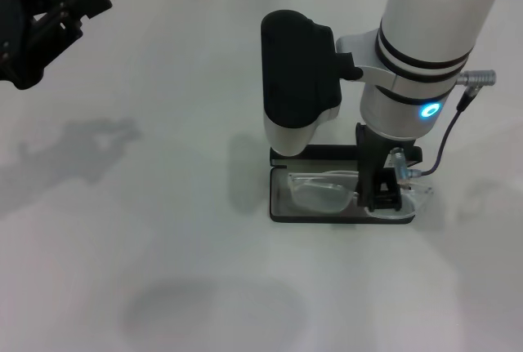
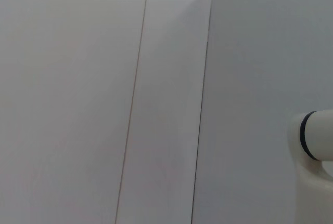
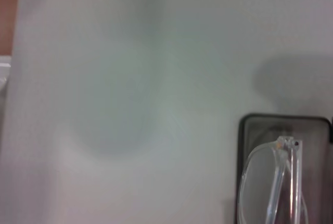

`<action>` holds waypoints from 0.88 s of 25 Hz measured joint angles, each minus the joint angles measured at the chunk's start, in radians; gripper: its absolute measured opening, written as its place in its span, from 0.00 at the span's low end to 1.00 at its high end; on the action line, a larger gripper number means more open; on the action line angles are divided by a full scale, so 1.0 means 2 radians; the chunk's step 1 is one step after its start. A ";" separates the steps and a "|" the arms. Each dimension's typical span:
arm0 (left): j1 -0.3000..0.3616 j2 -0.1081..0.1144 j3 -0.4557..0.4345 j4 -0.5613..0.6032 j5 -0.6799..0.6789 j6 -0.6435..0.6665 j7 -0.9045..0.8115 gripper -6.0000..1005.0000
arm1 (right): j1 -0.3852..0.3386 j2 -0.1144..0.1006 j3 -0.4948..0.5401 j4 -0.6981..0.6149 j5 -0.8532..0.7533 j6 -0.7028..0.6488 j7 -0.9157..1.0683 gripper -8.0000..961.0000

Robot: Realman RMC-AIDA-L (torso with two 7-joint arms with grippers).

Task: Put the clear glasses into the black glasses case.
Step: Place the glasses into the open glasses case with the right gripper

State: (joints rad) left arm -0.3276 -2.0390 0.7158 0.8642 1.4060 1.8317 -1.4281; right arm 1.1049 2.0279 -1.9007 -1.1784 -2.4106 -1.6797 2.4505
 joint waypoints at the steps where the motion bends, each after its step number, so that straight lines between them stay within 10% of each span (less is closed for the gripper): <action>1: 0.000 0.000 0.000 0.000 0.000 0.000 0.000 0.19 | 0.000 0.000 -0.001 0.000 -0.005 0.000 -0.002 0.07; 22: 0.006 -0.003 -0.002 -0.002 0.000 -0.001 0.000 0.19 | -0.006 0.000 -0.005 0.002 -0.016 0.014 -0.053 0.07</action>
State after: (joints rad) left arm -0.3159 -2.0448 0.7117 0.8603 1.4068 1.8299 -1.4281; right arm 1.0926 2.0279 -1.9098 -1.1739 -2.4433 -1.6509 2.3436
